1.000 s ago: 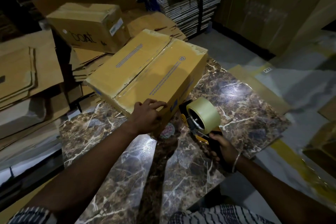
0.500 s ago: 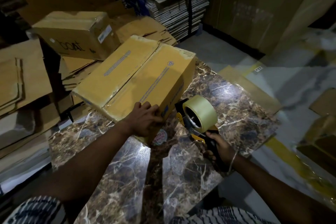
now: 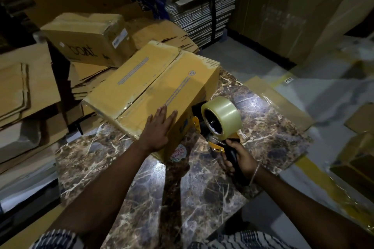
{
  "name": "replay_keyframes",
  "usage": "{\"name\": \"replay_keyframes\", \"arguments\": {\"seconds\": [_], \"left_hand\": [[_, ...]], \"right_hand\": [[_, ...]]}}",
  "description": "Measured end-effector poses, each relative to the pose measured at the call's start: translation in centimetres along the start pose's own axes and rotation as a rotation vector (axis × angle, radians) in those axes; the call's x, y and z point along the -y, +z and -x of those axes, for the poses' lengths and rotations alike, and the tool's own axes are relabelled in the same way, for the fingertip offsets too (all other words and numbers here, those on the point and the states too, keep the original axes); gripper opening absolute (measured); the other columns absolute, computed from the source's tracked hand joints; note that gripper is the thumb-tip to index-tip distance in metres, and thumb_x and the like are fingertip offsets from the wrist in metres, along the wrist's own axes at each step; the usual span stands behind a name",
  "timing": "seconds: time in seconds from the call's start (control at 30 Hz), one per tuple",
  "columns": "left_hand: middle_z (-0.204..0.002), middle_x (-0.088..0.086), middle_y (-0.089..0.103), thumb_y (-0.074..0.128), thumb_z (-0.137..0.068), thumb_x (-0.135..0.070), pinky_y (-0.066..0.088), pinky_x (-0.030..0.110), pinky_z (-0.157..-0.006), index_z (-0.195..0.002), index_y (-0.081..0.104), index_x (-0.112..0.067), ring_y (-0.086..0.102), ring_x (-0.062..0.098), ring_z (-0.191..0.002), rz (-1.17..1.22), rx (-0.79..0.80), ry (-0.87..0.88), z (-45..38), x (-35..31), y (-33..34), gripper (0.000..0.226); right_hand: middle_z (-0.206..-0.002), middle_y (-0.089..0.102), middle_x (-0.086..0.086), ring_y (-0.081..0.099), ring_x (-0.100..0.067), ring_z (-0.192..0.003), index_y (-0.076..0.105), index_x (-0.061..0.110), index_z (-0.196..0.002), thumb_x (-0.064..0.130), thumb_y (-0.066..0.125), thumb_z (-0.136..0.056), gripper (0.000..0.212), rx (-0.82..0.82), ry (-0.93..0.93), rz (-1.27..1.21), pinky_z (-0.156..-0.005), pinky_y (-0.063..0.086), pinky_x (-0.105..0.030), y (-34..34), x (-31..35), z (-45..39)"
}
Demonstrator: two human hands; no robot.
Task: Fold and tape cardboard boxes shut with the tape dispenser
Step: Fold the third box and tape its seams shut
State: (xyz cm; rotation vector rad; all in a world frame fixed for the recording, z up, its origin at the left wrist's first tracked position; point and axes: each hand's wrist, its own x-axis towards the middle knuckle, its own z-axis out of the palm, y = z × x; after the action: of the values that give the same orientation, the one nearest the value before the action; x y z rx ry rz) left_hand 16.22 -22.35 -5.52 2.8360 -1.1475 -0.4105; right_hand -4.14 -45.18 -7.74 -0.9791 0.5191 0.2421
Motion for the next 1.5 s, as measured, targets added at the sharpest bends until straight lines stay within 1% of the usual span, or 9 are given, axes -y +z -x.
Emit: {"name": "replay_keyframes", "arguments": {"seconds": [0.1, 0.3, 0.47, 0.6, 0.8, 0.97, 1.2, 1.37, 1.5], "left_hand": [[-0.164, 0.009, -0.02, 0.057, -0.087, -0.009, 0.005, 0.055, -0.121, -0.158, -0.008, -0.031, -0.013, 0.027, -0.153, -0.021, -0.01, 0.019, 1.6, 0.3, 0.6, 0.099], [-0.167, 0.003, -0.013, 0.062, -0.076, -0.029, 0.008, 0.055, -0.118, -0.16, 0.005, -0.034, -0.01, 0.021, -0.153, 0.062, -0.042, 0.145, 7.7, 1.8, 2.1, 0.101], [-0.168, -0.003, -0.004, 0.061, -0.081, -0.031, 0.015, 0.055, -0.117, -0.157, 0.021, -0.037, -0.002, 0.018, -0.155, 0.145, -0.089, 0.174, 13.8, 2.6, 4.1, 0.087], [-0.168, -0.009, -0.005, 0.045, -0.089, -0.06, 0.009, 0.048, -0.119, -0.156, 0.025, -0.035, -0.003, 0.011, -0.155, 0.205, -0.076, 0.184, 19.1, 3.4, 5.3, 0.074], [-0.167, -0.013, 0.005, 0.039, -0.07, -0.057, 0.01, 0.045, -0.12, -0.152, 0.033, -0.037, 0.006, 0.008, -0.154, 0.268, -0.05, 0.154, 25.7, 4.4, 5.0, 0.084], [-0.164, -0.014, 0.024, 0.049, -0.089, -0.055, 0.021, 0.047, -0.117, -0.147, 0.045, -0.034, 0.022, 0.008, -0.151, 0.408, -0.18, 0.15, 28.6, 5.1, 5.5, 0.061], [-0.143, -0.022, 0.053, 0.06, -0.093, -0.039, 0.03, 0.031, -0.114, -0.127, 0.065, -0.032, 0.04, -0.007, -0.137, 0.474, -0.385, -0.02, 28.4, 4.2, 6.4, 0.035], [-0.093, -0.005, 0.077, 0.066, -0.089, -0.01, 0.055, 0.026, -0.083, -0.09, 0.078, -0.023, 0.074, 0.017, -0.093, 1.195, -0.638, -0.419, 25.3, 1.2, 4.9, 0.018], [-0.077, 0.015, 0.068, 0.056, -0.096, 0.0, 0.046, 0.028, -0.061, -0.077, 0.075, -0.012, 0.068, 0.028, -0.064, 1.703, -0.716, -0.686, 20.4, -0.3, 1.7, 0.029]], "right_hand": [[-0.047, 0.039, -0.006, 0.031, -0.015, -0.033, 0.05, 0.004, -0.065, 0.066, 0.076, -0.063, 0.068, 0.052, -0.022, 0.053, -0.034, 0.024, -0.022, 1.2, 1.2, -0.2], [-0.049, 0.038, -0.006, 0.033, -0.015, -0.033, 0.058, 0.01, -0.067, 0.052, 0.047, -0.085, 0.048, 0.084, -0.018, 0.021, -0.035, 0.023, -0.022, 4.6, 2.8, -0.7], [-0.053, 0.038, -0.007, 0.036, -0.017, -0.036, 0.064, 0.013, -0.106, 0.058, 0.076, -0.069, 0.06, 0.151, 0.041, 0.076, -0.036, 0.028, -0.021, 8.2, 2.9, -1.1], [-0.053, 0.039, -0.005, 0.037, -0.017, -0.039, 0.057, 0.012, -0.08, 0.066, 0.078, -0.048, 0.067, 0.232, 0.141, 0.183, -0.04, 0.03, -0.023, 11.4, 2.6, -1.0], [-0.052, 0.035, -0.003, 0.033, -0.016, -0.039, 0.051, 0.009, -0.064, 0.067, 0.045, -0.074, 0.059, 0.313, 0.163, 0.153, -0.043, 0.026, -0.023, 15.9, 0.9, -0.9], [-0.055, 0.035, -0.002, 0.036, -0.017, -0.039, 0.055, 0.009, -0.064, 0.073, 0.081, -0.04, 0.073, 0.351, 0.229, 0.15, -0.043, 0.033, -0.023, 16.9, -1.5, -1.5], [-0.057, 0.034, -0.002, 0.037, -0.016, -0.037, 0.051, 0.007, -0.07, 0.068, 0.084, -0.047, 0.073, 0.399, 0.251, 0.044, -0.042, 0.035, -0.024, 16.2, -2.3, -1.6], [-0.054, 0.035, -0.004, 0.038, -0.018, -0.037, 0.052, 0.005, -0.071, 0.065, 0.086, -0.048, 0.073, 0.448, 0.3, 0.046, -0.042, 0.036, -0.024, 15.9, -1.8, -2.0], [-0.054, 0.036, -0.005, 0.038, -0.019, -0.036, 0.054, 0.004, -0.067, 0.061, 0.09, -0.039, 0.073, 0.468, 0.352, 0.106, -0.042, 0.036, -0.024, 15.8, -0.9, -2.2]]}}
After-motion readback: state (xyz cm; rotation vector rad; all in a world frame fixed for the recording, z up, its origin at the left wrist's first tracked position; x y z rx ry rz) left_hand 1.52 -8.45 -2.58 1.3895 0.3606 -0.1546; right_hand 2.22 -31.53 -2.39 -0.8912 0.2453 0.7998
